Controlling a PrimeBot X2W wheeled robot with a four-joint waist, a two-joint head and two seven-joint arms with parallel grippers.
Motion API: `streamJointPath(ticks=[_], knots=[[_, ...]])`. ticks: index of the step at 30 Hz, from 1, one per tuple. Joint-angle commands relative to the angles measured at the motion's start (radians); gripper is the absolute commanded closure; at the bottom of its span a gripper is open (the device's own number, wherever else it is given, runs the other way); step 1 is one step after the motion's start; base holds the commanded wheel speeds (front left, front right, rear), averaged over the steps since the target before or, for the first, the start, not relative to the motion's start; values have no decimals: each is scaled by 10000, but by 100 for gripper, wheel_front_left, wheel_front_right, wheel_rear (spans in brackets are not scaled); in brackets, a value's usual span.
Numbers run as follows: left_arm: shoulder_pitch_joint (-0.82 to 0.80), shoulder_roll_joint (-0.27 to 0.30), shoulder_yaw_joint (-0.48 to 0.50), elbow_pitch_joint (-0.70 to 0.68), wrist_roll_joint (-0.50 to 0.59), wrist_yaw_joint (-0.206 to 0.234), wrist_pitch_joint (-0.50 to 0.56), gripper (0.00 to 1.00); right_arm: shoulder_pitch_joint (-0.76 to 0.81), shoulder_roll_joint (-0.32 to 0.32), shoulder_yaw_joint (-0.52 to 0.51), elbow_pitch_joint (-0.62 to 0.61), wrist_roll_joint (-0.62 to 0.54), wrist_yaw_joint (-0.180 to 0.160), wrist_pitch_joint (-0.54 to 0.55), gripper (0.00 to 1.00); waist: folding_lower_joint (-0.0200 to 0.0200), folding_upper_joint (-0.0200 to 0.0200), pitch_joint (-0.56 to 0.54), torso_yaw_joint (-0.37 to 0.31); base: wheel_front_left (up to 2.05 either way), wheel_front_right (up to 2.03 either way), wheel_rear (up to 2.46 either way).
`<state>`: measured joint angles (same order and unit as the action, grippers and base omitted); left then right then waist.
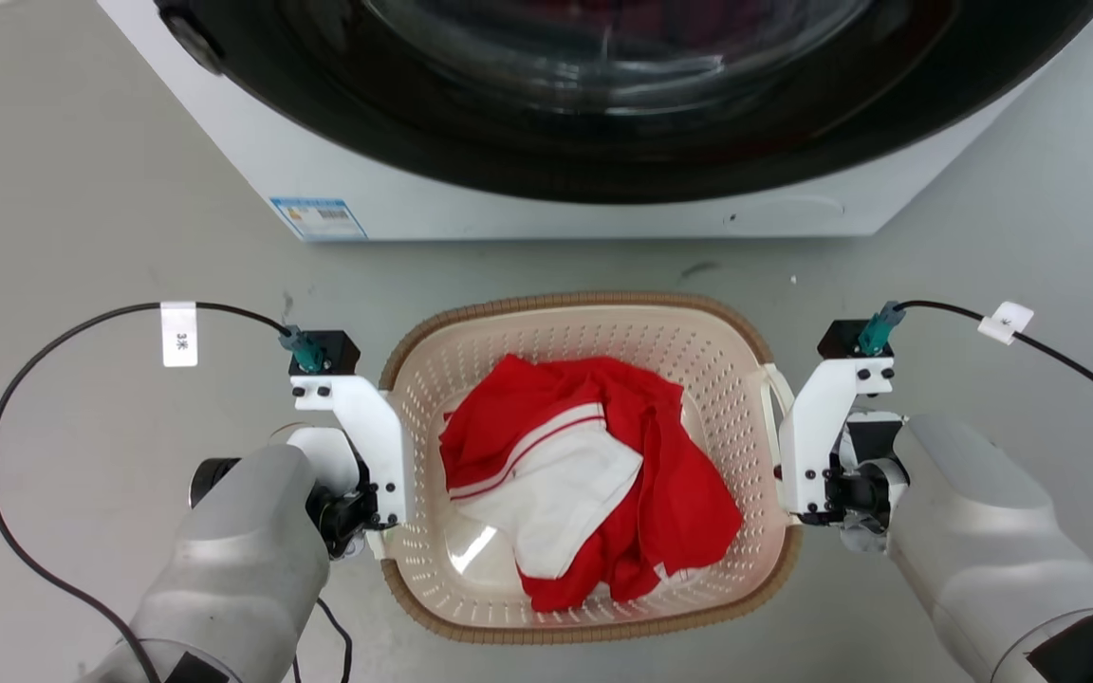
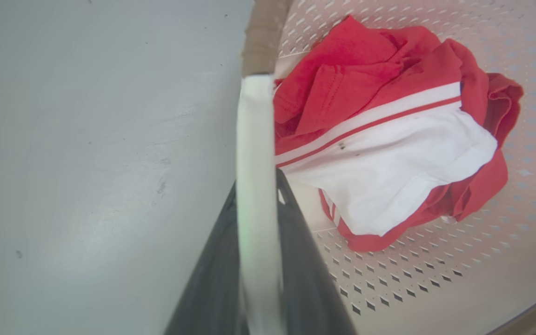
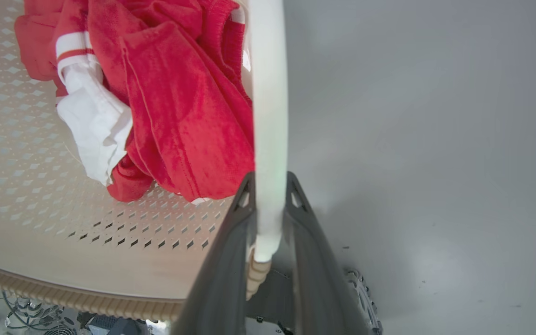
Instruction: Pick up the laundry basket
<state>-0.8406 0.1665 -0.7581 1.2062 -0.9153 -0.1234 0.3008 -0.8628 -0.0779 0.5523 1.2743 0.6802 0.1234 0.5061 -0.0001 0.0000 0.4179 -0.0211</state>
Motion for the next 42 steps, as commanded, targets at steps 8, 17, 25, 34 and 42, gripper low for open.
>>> streamJointPath(ticks=[8, 17, 25, 34, 42], knots=[[218, -89, -189, 64, -419, -111, 472, 100, 157, 170, -189, 89, 205, 133, 1013, 100, 1, 0, -1322, 87, 0, 0, 0], [337, -13, -324, 160, -828, -105, 1183, 100, 203, 208, -570, 122, 147, 125, 1912, 100, 1, 0, -2142, -8, 0, 0, 0], [585, 111, -463, 182, -1113, -98, 1397, 100, 357, 254, -1065, 122, -190, 122, 2448, 100, 1, 0, -2953, -146, 0, 0, 0], [940, 83, -613, 122, -1406, -96, 1687, 100, 717, 308, -1608, 126, -685, 108, 2932, 100, 1, 0, -3623, -215, 0, 0, 0], [1384, -6, -765, -17, -1707, -98, 1981, 100, 1149, 329, -2025, 122, -859, 107, 3399, 100, 1, 0, -4091, -257, 0, 0, 0]])
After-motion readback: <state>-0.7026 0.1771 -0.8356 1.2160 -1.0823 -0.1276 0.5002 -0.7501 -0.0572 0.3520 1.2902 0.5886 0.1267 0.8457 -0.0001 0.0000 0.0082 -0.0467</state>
